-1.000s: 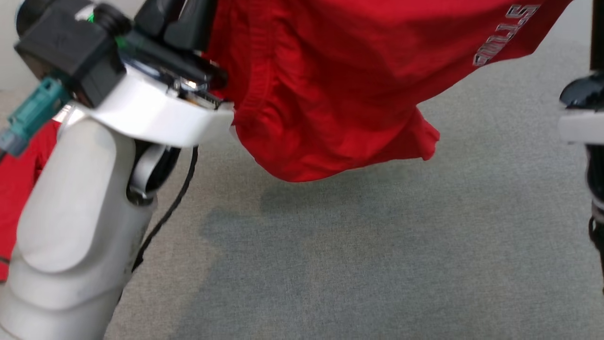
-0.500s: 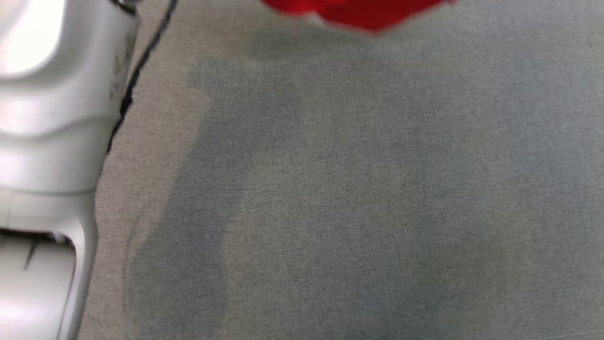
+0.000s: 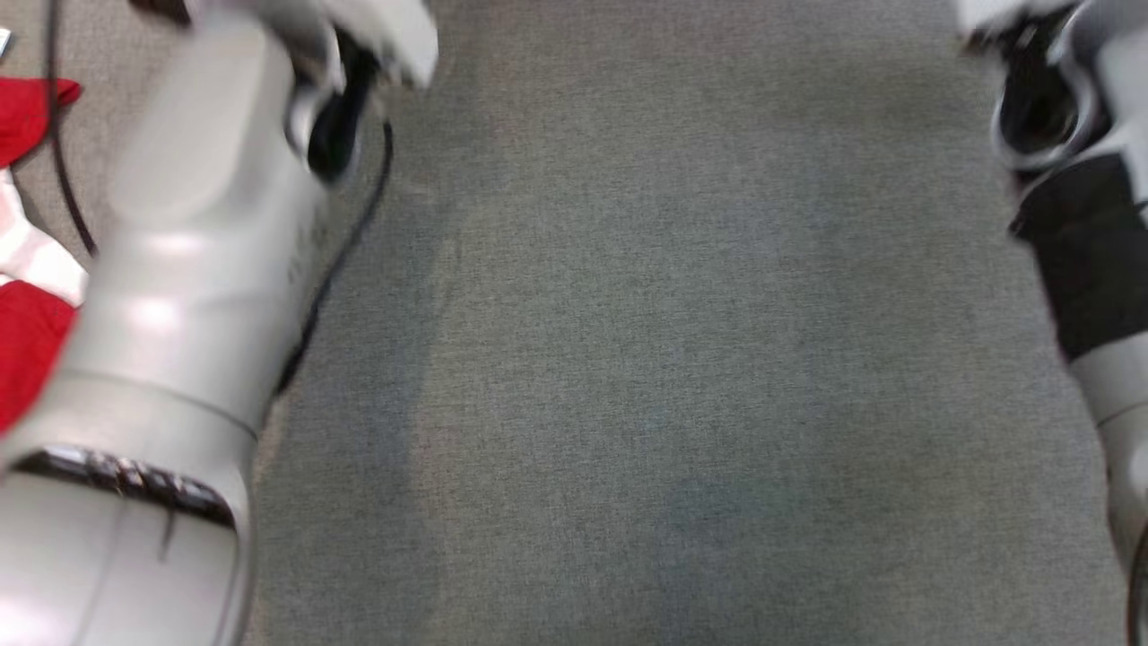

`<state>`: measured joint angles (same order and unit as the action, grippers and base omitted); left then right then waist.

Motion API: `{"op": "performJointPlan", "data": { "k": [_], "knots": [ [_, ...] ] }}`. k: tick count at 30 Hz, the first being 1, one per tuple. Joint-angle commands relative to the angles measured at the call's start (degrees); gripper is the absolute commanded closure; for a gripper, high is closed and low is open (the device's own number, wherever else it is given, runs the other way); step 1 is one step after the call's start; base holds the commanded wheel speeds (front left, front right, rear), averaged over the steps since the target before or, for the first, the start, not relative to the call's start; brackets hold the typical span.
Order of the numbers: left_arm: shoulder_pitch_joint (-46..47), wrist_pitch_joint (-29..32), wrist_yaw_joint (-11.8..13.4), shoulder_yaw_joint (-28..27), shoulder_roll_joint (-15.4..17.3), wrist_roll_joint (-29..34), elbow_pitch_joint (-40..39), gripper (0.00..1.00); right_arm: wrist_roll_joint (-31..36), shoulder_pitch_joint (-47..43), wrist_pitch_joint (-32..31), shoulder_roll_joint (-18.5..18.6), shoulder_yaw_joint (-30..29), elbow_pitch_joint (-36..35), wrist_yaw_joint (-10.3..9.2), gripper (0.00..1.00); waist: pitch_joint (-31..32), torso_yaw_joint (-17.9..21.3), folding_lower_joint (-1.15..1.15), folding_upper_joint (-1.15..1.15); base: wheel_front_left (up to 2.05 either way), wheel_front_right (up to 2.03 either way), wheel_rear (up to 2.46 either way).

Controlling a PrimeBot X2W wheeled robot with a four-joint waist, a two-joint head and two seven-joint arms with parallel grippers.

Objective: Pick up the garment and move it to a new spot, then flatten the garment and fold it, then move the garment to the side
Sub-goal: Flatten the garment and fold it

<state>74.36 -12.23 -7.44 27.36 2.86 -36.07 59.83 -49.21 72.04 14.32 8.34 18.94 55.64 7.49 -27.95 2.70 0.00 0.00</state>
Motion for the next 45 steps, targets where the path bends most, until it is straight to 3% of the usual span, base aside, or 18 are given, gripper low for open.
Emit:
{"op": "performJointPlan", "data": {
  "k": [1, 9, 16, 20, 29, 37, 45],
  "knots": [
    [-1.7, 0.3, 0.0, 1.1, 0.2, -1.8, 0.3, 1.0, -0.6, -1.5, 0.4, 0.3, 0.6, 0.9, 0.01, 1.0, -0.2, -0.3, 0.0, 0.0, 0.0, 0.0, 0.0],
    [-16.0, -0.6, 0.0, 9.8, 0.3, -13.6, -0.3, 1.0, -7.9, -14.5, 0.5, 0.4, 5.4, 1.9, 0.01, 1.0, 0.8, -0.9, 0.0, 0.0, 0.0, 0.0, 0.0],
    [-25.3, -2.8, 0.0, 13.5, 0.2, -15.4, -1.2, 1.0, -13.7, -29.8, 0.6, 2.7, 10.3, -5.3, 0.0, 1.0, 5.2, -0.9, 0.0, 0.0, 0.0, 0.0, 0.0],
    [-31.2, -2.8, 0.0, 11.2, 2.1, -13.3, -3.9, 1.0, -14.5, -38.8, 0.7, 4.5, 10.7, -11.0, -0.01, 1.0, 8.3, -0.6, 0.0, 0.0, 0.0, 0.0, 0.0],
    [-52.6, -2.9, 4.6, 1.4, 5.6, -6.5, -23.7, 1.0, -9.8, -57.2, 0.8, 5.7, 4.0, -26.1, 0.0, 1.0, 14.7, 0.4, 0.0, 0.0, 0.0, 0.0, 0.0],
    [-68.0, -1.8, 9.1, 2.6, 7.6, -3.6, -38.7, 1.0, -6.4, -70.6, 0.8, 5.0, 2.4, -35.9, 0.01, 1.0, 19.1, 0.6, 0.0, 0.0, 0.0, 0.0, 0.0],
    [-81.1, 4.3, 17.3, 3.7, 13.0, -2.8, -55.6, 1.0, -3.3, -81.6, -1.0, 6.2, 1.3, -43.1, 0.02, 1.0, 22.4, 2.0, 0.0, 0.0, 0.0, 0.0, 0.0]
  ]
}}
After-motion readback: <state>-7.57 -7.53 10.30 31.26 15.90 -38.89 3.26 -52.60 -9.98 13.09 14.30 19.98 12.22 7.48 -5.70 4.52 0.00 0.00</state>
